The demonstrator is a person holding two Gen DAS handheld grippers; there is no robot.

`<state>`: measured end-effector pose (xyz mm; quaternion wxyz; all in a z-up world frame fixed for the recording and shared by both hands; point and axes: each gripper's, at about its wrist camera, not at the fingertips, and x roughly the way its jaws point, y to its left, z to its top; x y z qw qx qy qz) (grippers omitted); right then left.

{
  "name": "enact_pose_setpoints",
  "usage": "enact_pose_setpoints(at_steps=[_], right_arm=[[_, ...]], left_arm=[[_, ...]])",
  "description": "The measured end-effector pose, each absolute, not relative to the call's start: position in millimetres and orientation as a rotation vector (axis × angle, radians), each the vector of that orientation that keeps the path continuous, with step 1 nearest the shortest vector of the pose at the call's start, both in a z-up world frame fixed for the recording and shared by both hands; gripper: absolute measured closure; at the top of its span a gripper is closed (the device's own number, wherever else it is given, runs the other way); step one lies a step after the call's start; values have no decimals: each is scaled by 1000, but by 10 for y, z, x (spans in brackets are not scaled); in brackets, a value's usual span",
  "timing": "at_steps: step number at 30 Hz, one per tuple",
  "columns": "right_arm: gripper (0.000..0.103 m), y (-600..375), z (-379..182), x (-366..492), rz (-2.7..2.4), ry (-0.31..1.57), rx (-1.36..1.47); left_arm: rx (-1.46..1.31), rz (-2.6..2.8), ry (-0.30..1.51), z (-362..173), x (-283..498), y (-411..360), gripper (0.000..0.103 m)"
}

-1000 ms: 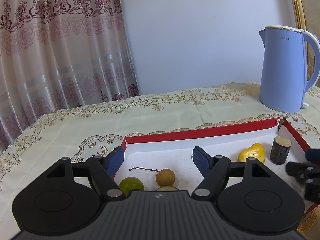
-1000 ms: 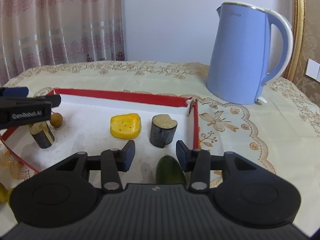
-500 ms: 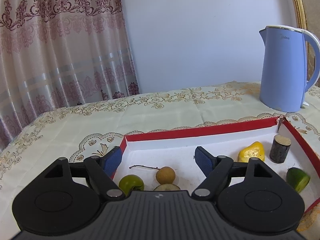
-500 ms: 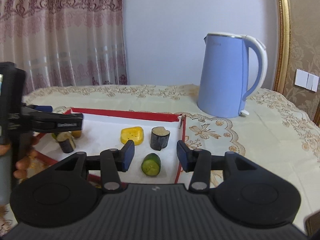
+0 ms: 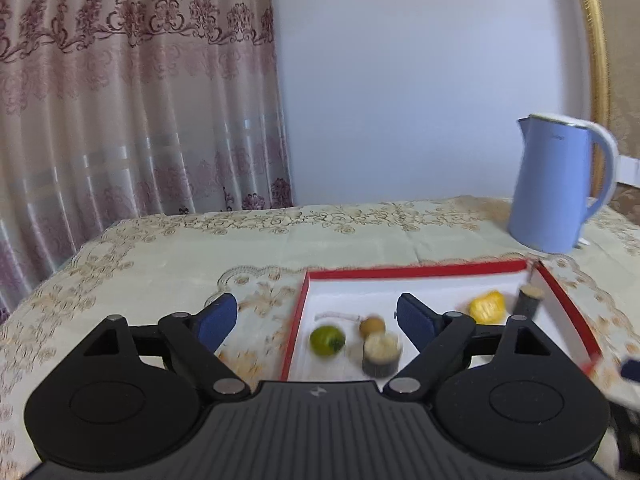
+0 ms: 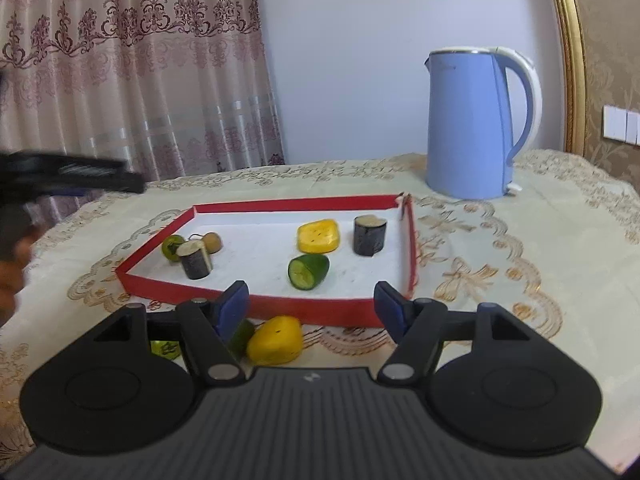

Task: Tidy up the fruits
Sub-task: 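Move the left tool to the yellow round fruit beside the tray and grasp it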

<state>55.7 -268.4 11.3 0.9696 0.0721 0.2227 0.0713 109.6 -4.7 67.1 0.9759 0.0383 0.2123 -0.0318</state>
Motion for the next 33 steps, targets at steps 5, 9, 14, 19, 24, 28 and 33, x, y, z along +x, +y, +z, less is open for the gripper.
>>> enact_pose_setpoints(at_steps=[5, 9, 14, 19, 24, 28, 33], right_arm=[[36, -2498, 52, 484, 165, 455, 77], [30, -2334, 45, 407, 189, 446, 8], [20, -2348, 76, 333, 163, 421, 9], [19, -2395, 42, 327, 149, 435, 21], [17, -2410, 24, 306, 147, 434, 20], [17, -2412, 21, 290, 153, 433, 17], [17, -2408, 14, 294, 166, 444, 27]], left_arm=[[100, -162, 440, 388, 665, 69, 16], [202, -197, 426, 191, 486, 1, 16], [288, -200, 438, -5, 471, -65, 16], [290, -204, 472, -91, 541, -123, 24], [238, -204, 603, -208, 733, -135, 53], [170, -219, 649, -247, 818, -92, 63], [116, -237, 667, -241, 830, -72, 76]])
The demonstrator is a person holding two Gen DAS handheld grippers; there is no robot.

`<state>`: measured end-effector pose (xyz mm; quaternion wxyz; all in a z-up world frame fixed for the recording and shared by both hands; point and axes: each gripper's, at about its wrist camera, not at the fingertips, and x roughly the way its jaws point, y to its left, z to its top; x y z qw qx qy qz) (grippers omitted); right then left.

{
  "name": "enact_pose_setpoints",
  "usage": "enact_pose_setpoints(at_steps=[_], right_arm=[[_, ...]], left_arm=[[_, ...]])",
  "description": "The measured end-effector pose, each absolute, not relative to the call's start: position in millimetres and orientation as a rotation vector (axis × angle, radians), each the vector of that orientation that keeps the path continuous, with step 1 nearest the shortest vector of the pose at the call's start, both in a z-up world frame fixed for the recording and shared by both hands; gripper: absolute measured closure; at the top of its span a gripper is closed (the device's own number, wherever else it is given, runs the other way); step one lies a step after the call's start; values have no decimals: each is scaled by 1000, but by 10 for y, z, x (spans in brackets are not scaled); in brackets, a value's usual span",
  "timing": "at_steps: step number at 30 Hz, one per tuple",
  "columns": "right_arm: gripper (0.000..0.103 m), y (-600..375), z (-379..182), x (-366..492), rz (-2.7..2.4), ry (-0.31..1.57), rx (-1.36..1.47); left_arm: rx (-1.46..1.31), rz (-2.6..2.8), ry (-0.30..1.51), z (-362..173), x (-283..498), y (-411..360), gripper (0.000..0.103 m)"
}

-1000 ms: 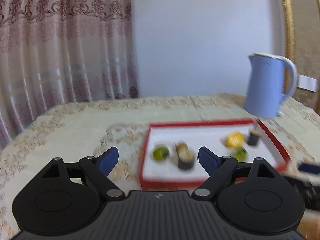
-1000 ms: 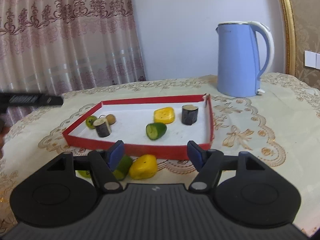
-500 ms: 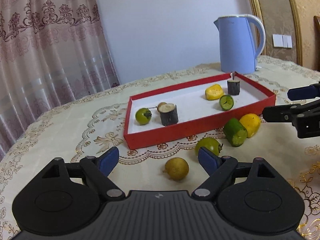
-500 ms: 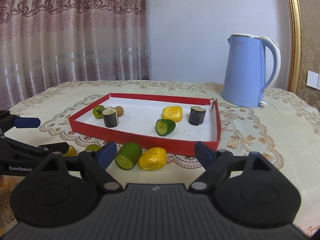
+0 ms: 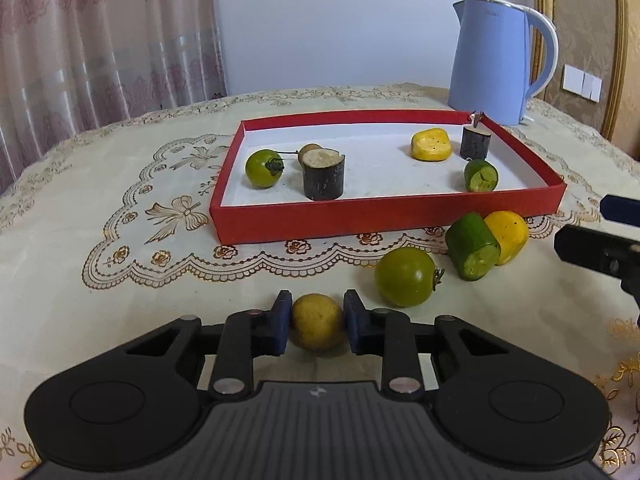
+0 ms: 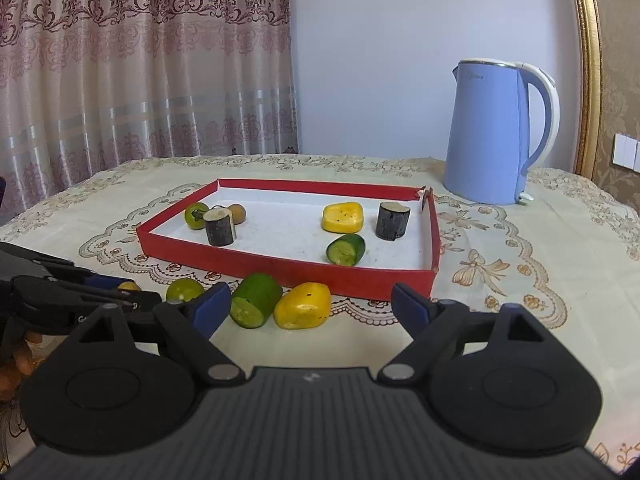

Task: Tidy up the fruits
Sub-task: 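Move the left tool to the yellow round fruit beside the tray and grasp it, then grasp the green tomato with the right gripper while the left holds the yellow fruit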

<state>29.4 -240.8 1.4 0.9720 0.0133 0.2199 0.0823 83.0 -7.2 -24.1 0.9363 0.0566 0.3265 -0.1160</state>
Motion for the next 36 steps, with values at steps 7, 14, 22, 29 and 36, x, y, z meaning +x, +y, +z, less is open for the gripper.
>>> enact_pose_setpoints(at_steps=[7, 14, 22, 29, 36], right_arm=[[18, -2297, 15, 289, 203, 461, 8], [23, -2113, -9, 298, 288, 484, -27], [32, -1803, 11, 376, 415, 477, -90], [38, -1584, -27, 676, 455, 533, -127], [47, -1435, -129, 881, 442, 589, -172]], left_arm=[[33, -224, 623, -132, 712, 113, 76], [61, -130, 570, -20, 639, 252, 76], [58, -81, 554, 29, 608, 393, 76], [42, -59, 554, 49, 573, 511, 76], [44, -58, 554, 51, 539, 542, 76]])
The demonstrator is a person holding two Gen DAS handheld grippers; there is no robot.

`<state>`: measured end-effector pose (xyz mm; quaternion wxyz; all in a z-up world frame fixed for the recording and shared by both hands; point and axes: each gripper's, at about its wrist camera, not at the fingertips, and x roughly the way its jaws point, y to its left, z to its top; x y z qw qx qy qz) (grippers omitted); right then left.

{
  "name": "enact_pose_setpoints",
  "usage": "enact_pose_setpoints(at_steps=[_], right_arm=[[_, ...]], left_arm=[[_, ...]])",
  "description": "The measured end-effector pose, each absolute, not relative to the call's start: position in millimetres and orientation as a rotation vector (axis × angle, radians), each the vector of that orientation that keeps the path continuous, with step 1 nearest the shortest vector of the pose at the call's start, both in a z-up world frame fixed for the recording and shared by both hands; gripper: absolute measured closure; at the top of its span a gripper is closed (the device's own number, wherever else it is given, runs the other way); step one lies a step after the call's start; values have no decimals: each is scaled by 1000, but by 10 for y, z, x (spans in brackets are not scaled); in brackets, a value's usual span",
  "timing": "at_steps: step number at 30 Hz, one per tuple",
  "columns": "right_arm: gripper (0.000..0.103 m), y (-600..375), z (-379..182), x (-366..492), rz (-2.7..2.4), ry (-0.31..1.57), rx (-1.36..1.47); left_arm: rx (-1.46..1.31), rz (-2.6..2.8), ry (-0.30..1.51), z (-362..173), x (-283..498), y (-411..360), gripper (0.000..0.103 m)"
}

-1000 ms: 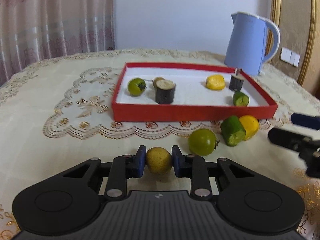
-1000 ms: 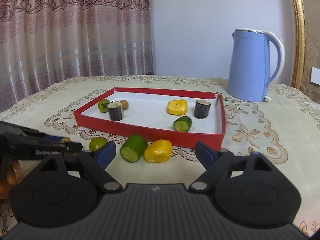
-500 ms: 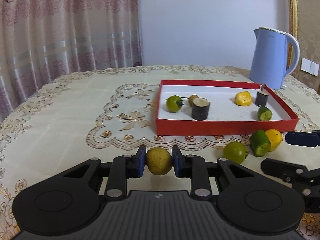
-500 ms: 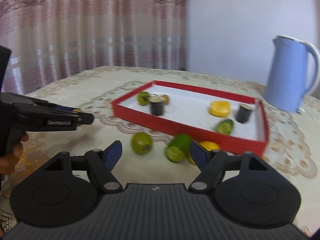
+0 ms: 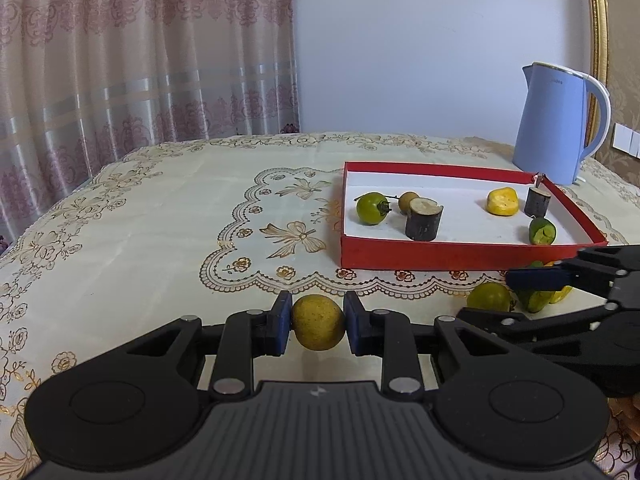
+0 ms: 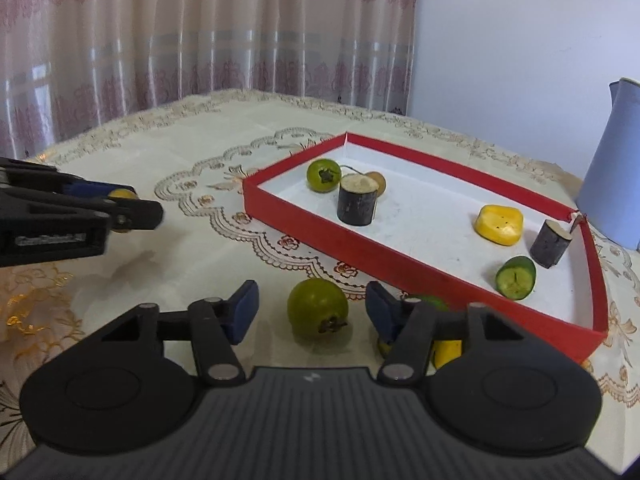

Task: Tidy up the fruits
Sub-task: 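Grasp the green tomato with the right gripper while the left holds the yellow fruit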

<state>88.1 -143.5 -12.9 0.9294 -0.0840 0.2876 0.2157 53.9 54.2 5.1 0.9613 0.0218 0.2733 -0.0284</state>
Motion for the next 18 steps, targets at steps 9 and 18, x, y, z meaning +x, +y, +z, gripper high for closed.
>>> enact_pose_setpoints(at_steps=[9, 18], right_arm=[[71, -1419, -193, 932, 428, 630, -195], [71, -1546, -33, 588, 410, 553, -178]], left_arm=[[41, -53, 565, 47, 541, 532, 76], [64, -52, 570, 45, 549, 472, 76]])
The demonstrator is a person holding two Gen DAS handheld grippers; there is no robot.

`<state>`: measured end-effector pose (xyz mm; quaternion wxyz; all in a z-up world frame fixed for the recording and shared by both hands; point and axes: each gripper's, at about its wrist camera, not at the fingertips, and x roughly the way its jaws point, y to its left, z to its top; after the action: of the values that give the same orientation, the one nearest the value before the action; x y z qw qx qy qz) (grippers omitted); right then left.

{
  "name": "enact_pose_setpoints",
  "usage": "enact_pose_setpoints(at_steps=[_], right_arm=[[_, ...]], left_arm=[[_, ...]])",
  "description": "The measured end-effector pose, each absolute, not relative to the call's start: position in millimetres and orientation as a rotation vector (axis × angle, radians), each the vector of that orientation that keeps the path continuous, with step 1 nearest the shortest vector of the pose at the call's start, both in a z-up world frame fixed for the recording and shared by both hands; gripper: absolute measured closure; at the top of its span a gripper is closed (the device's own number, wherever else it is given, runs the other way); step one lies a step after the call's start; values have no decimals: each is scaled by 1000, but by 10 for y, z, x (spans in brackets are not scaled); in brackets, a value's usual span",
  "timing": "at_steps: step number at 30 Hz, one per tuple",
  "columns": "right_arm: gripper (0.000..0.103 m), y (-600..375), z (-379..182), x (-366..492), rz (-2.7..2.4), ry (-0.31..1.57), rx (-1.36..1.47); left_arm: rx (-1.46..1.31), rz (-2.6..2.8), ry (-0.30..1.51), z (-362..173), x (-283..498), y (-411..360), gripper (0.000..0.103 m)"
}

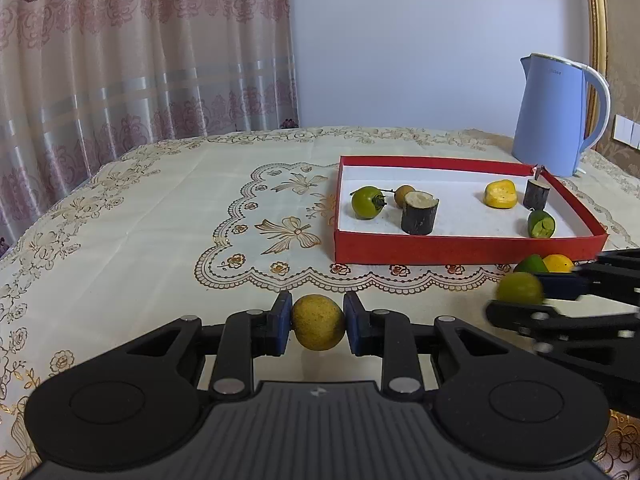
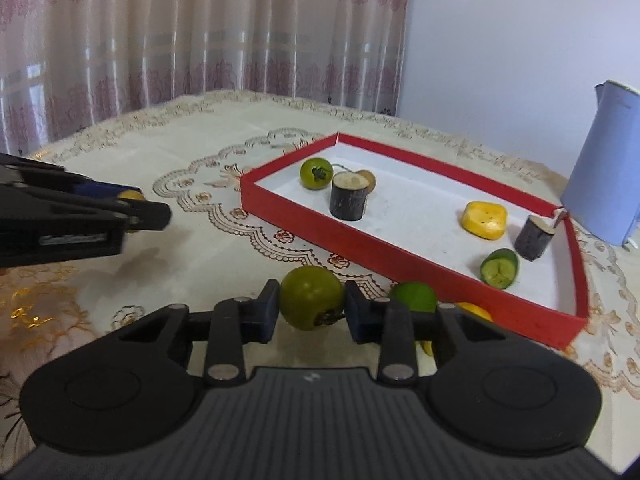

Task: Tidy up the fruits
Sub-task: 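Grasp the green tomato with the right gripper while the left holds the yellow fruit, then carry the yellow round fruit into the tray and open the left gripper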

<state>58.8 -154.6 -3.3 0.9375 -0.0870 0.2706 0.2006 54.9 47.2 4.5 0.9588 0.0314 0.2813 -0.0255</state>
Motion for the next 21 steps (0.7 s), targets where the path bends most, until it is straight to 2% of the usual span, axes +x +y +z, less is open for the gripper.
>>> enact_pose_setpoints(at_steps=[21], right_arm=[[71, -2502, 212, 186, 175, 429, -16]], left_arm=[[148, -58, 555, 140, 558, 135, 76]])
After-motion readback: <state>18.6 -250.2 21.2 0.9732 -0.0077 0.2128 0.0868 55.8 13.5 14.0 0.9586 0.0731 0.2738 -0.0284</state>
